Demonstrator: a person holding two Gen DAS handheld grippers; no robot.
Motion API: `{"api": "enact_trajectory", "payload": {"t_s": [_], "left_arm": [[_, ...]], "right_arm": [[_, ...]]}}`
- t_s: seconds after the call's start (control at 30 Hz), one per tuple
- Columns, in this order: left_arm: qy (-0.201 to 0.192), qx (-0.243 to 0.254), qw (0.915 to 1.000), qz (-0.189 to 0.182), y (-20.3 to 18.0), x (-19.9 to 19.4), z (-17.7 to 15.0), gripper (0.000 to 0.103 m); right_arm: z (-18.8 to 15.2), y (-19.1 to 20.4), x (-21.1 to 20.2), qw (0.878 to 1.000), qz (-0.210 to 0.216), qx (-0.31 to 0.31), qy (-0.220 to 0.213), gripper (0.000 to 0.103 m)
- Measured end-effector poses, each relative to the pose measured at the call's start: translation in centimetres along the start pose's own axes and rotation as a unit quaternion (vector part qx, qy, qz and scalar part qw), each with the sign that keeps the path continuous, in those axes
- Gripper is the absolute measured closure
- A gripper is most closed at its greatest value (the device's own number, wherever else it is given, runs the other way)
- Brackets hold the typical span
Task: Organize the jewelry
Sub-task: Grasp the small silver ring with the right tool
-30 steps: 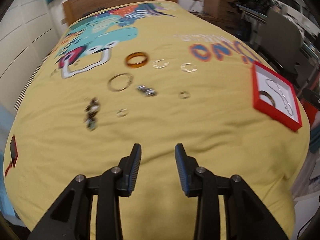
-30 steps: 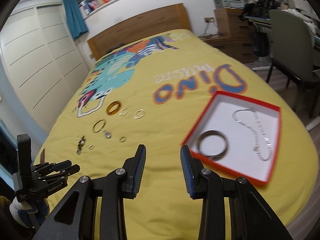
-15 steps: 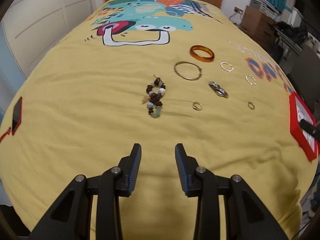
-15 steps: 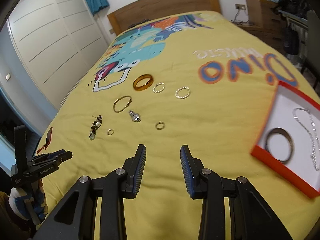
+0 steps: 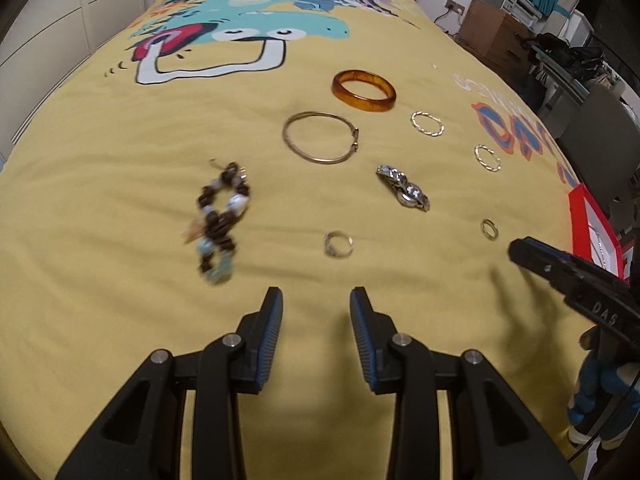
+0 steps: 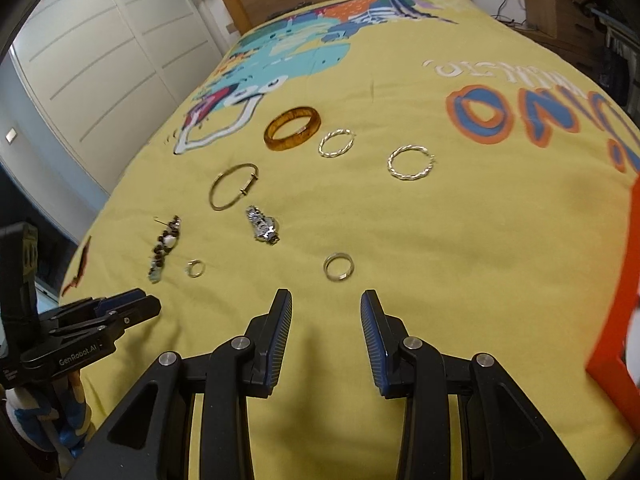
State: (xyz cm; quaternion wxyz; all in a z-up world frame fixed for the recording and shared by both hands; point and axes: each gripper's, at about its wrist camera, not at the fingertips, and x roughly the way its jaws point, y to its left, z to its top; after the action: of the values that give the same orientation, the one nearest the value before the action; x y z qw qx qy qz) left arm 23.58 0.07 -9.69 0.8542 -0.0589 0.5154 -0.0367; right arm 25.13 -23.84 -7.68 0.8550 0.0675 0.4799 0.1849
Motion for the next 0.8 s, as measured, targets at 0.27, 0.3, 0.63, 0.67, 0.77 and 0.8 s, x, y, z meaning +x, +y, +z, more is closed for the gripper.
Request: {"api": "enact_trajectory", "payload": {"t_s": [0.27,0.3,0.63,0.67,0.77,0.8], "left_arm": [[0.01,0.004,0.9999,0.001,-0.9,3.0,1.7,0.07],[0.012,0.008,0.9999,0.003,-1.1,3.4,1.8,0.07],[0.01,0.022,0.9996,0.014,-1.9,4.5,1.6,0.083],[0.01,0.024,0.9996,0.013,-1.9,4.4,1.6,0.085],[0.008,0.024,0.9996,0.014,-1.9,4.2,1.6,0.085],[0.006,0.023,0.9996,0.012,-1.9,4.0,1.6,0.085]], "right_arm": [[1.2,-0.7,3.5,1.0,-0.007,-0.004,0.012,0.065],[1.3,-0.8,3.8,1.0,-0.006,-0.005,0.012,0.065],[1.3,-0.7,4.9,1.0,-0.007,-0.021,0.018,0.081],[1.3,-0.7,4.8,0.999,-0.009,-0.023,0.02,0.082],[1.2,-0.5,4.6,0.999,-0.013,-0.031,0.02,0.083],[1.1,-0.4,4.5,0.999,-0.014,-0.032,0.019,0.083]]}}
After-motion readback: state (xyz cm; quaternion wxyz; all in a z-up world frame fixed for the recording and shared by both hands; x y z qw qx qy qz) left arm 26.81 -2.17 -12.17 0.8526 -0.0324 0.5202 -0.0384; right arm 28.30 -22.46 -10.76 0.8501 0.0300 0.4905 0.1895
